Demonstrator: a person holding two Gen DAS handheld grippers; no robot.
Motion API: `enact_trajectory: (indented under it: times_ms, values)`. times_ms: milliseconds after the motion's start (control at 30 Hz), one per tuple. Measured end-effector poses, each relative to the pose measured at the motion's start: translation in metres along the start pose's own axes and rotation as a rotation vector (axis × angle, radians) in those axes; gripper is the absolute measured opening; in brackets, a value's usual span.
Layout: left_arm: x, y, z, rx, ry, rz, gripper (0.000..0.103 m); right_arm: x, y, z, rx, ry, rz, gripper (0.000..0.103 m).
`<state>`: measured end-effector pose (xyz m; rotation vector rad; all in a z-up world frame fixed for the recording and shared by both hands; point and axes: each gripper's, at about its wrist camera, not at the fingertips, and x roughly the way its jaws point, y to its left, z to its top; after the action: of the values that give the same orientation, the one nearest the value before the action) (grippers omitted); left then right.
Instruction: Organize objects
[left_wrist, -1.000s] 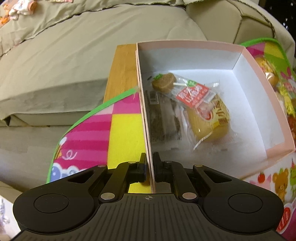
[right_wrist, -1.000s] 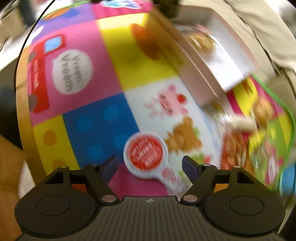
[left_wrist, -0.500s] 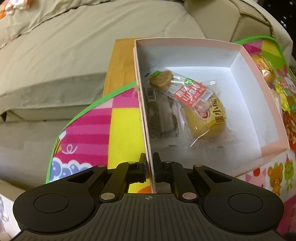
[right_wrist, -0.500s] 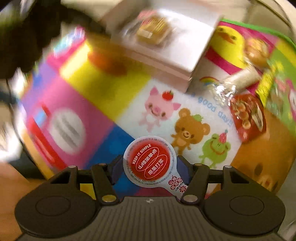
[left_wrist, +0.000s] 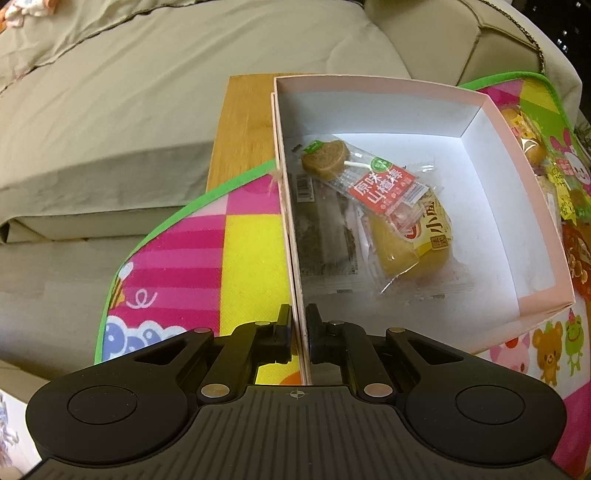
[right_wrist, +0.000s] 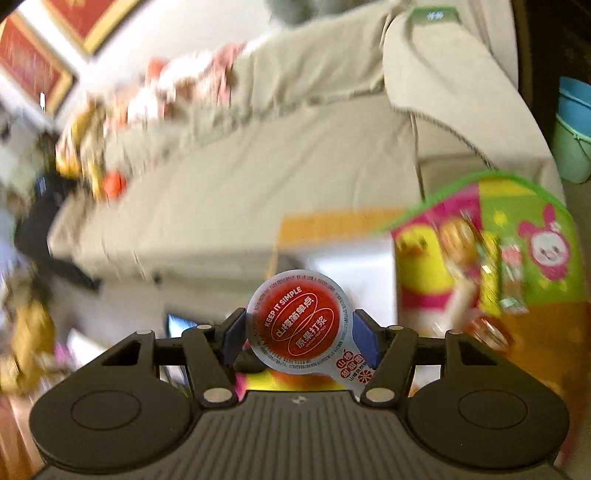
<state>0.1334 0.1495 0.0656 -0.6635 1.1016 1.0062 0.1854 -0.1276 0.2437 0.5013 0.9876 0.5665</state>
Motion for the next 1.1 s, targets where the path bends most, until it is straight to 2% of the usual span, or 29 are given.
enact_trajectory:
  times_ms: [33, 100, 133, 233, 300, 367, 500, 633, 833, 967, 1100]
  values:
    - [-0.001, 0.000, 0.000, -0.007, 0.000, 0.000, 0.009, 0.006, 0.000, 0.005, 0.021, -0.030, -0.003, 0.062]
    - [-0.002, 0.000, -0.001, -0.016, -0.003, 0.002, 0.009, 0.021, -0.003, 0.014, 0.056, -0.078, -0.049, 0.073]
    - [-0.001, 0.000, -0.002, -0.021, -0.004, 0.002, 0.009, 0.028, -0.004, 0.019, 0.058, -0.094, -0.076, 0.075]
    - [0.002, 0.000, -0.004, -0.046, -0.001, 0.003, 0.009, 0.034, -0.012, 0.025, 0.023, -0.104, -0.134, 0.079]
    - [0.004, 0.000, -0.006, -0.058, 0.002, 0.006, 0.009, 0.028, -0.017, 0.019, -0.022, -0.121, -0.196, 0.094]
    - [0.004, 0.000, -0.007, -0.078, 0.005, 0.008, 0.009, 0.024, -0.025, 0.006, -0.085, -0.148, -0.302, 0.103]
    - [0.004, -0.001, -0.006, -0.071, 0.012, 0.016, 0.009, 0.028, -0.047, -0.025, -0.144, -0.079, -0.392, 0.103]
    - [0.003, -0.002, -0.006, -0.053, 0.013, 0.023, 0.009, 0.037, -0.071, -0.052, -0.129, 0.019, -0.414, 0.103]
    - [0.005, -0.005, -0.004, -0.057, 0.028, 0.040, 0.009, 0.055, -0.101, -0.066, -0.127, 0.096, -0.434, 0.103]
    - [0.007, -0.007, -0.001, -0.051, 0.030, 0.051, 0.009, 0.088, -0.131, -0.080, -0.118, 0.182, -0.446, 0.103]
    - [0.007, -0.006, -0.002, -0.041, 0.024, 0.051, 0.010, 0.121, -0.163, -0.108, -0.057, 0.223, -0.473, 0.103]
